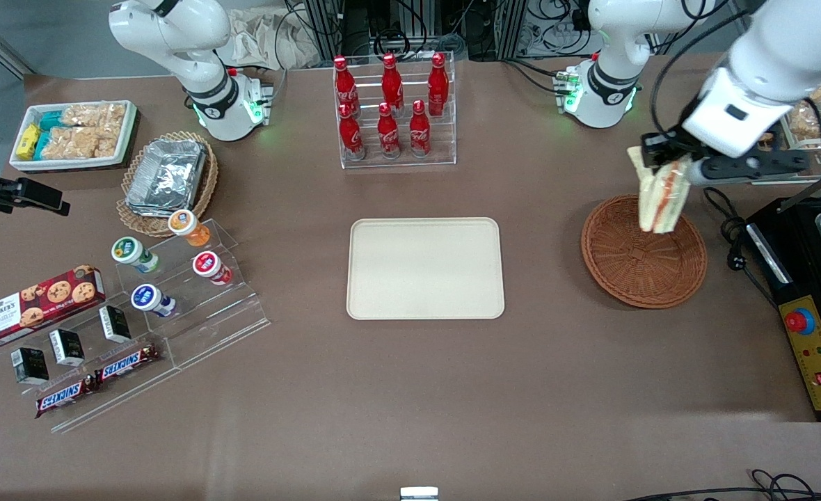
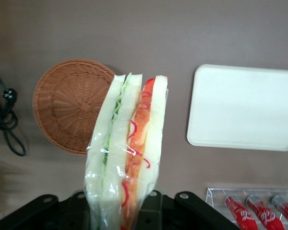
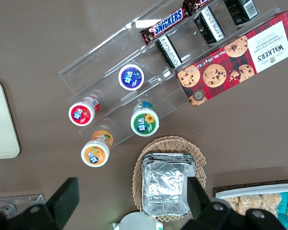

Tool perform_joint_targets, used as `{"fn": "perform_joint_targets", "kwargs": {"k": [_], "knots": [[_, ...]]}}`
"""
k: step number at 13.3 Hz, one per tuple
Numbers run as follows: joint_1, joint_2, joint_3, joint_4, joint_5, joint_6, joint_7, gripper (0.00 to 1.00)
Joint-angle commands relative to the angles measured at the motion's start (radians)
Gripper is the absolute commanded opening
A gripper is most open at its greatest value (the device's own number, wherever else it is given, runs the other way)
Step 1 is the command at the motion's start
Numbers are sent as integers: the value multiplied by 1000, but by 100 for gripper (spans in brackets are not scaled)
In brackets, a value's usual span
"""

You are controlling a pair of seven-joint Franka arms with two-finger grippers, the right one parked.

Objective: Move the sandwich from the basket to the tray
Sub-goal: 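Carry the held sandwich over to the cream tray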

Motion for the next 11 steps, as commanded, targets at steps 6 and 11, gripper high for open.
{"fn": "perform_joint_targets", "kwargs": {"k": [6, 11], "knots": [[3, 223, -269, 30, 118, 183, -324, 0], [-89, 379, -294, 9, 221, 289, -456, 0]]}}
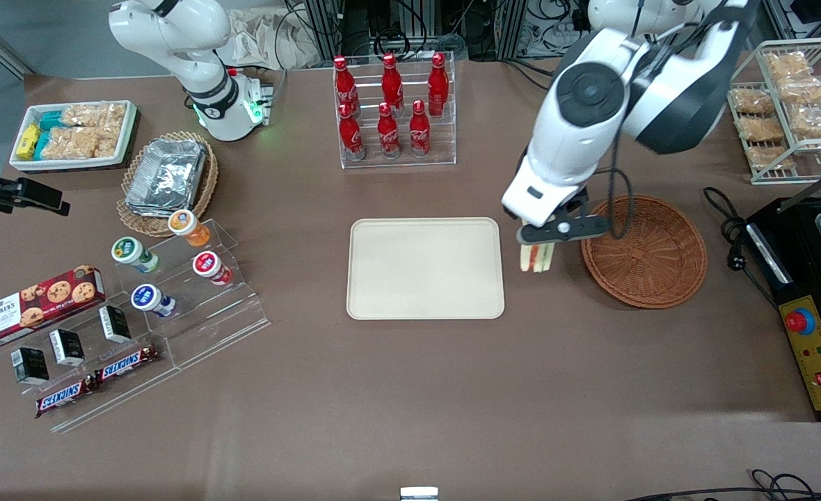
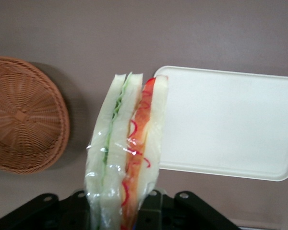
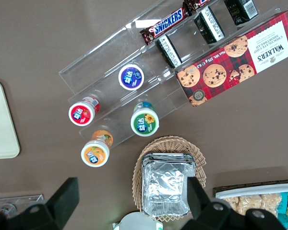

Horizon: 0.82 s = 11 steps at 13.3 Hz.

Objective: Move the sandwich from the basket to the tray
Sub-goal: 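Carry the held sandwich over to the cream tray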

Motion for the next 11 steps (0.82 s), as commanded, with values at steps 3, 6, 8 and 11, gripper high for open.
{"fn": "perform_joint_targets", "kwargs": {"k": [3, 6, 8, 11], "knots": [[-60, 106, -4, -30, 48, 75, -56, 0], [-62, 135, -4, -151, 92, 241, -56, 0], [-77, 184, -2, -179, 137, 307, -70, 0], [-89, 268, -2, -173, 226, 362, -117, 0]]}}
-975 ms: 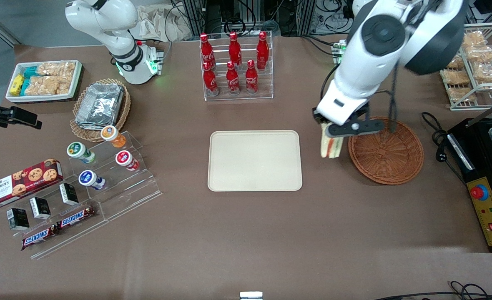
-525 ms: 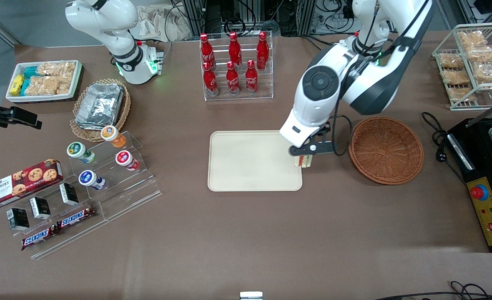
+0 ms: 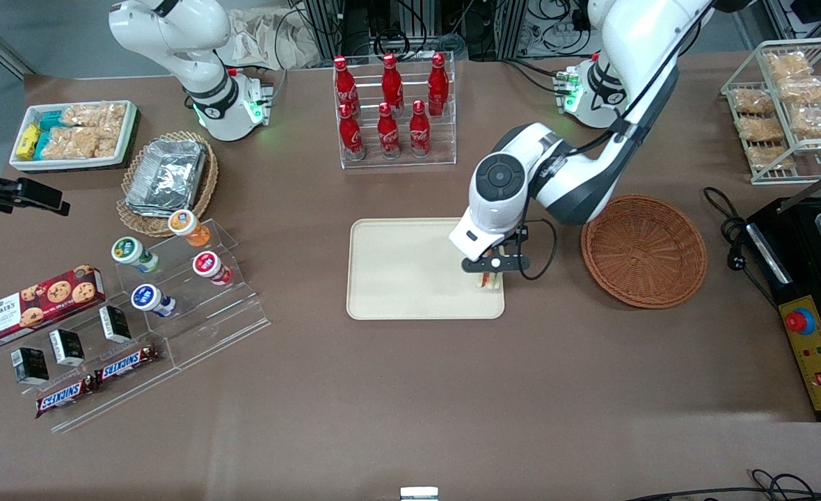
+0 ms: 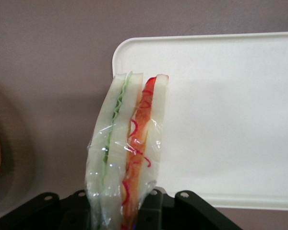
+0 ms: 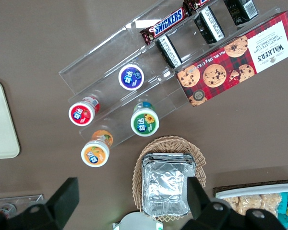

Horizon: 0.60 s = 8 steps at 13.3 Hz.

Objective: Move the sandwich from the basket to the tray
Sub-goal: 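Carry the held sandwich over to the cream tray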

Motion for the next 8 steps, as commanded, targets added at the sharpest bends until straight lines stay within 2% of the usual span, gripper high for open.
{"fn": "perform_joint_targets", "kwargs": {"k": [1, 5, 8], "knots": [[-18, 68, -2, 19, 75, 64, -68, 0], [-41, 178, -1, 67, 237, 123, -218, 0], [-41, 203, 2, 68, 260, 131, -228, 0]]}}
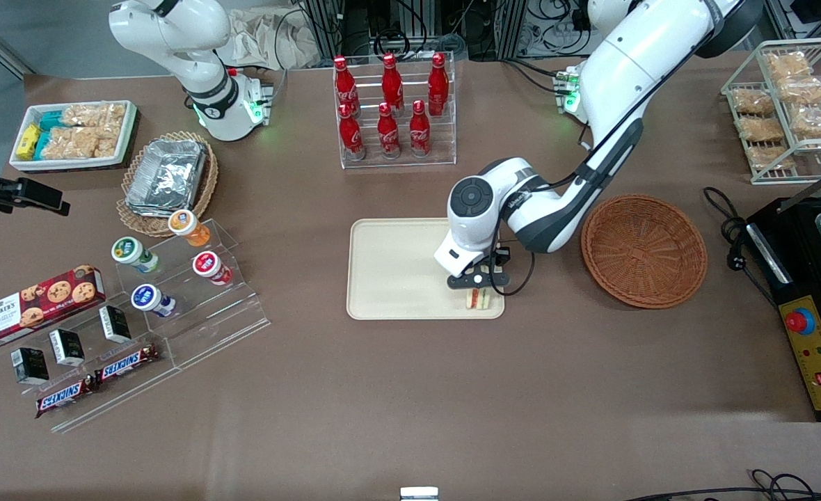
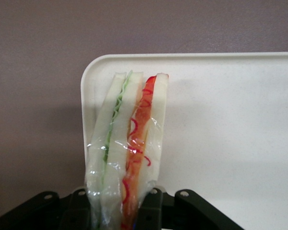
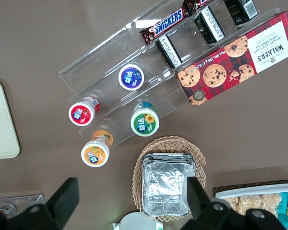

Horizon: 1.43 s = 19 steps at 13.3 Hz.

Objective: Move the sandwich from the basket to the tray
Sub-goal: 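Carry the held sandwich over to the cream tray, then lower the sandwich onto the tray and open the left gripper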

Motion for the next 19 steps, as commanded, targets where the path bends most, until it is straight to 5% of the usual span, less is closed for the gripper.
{"fn": "perform_joint_targets", "kwargs": {"k": [1, 2, 3, 4, 12, 19], "knots": [[-9, 34, 2, 32, 44, 9, -32, 2], [-11, 36, 2, 30, 53, 10, -32, 11], [-11, 44, 2, 32, 53, 10, -32, 42], [-11, 47, 2, 32, 67, 12, -32, 99], [-9, -24, -7, 105, 58, -121, -29, 100], [41, -287, -4, 179, -157, -321, -51, 100]]}}
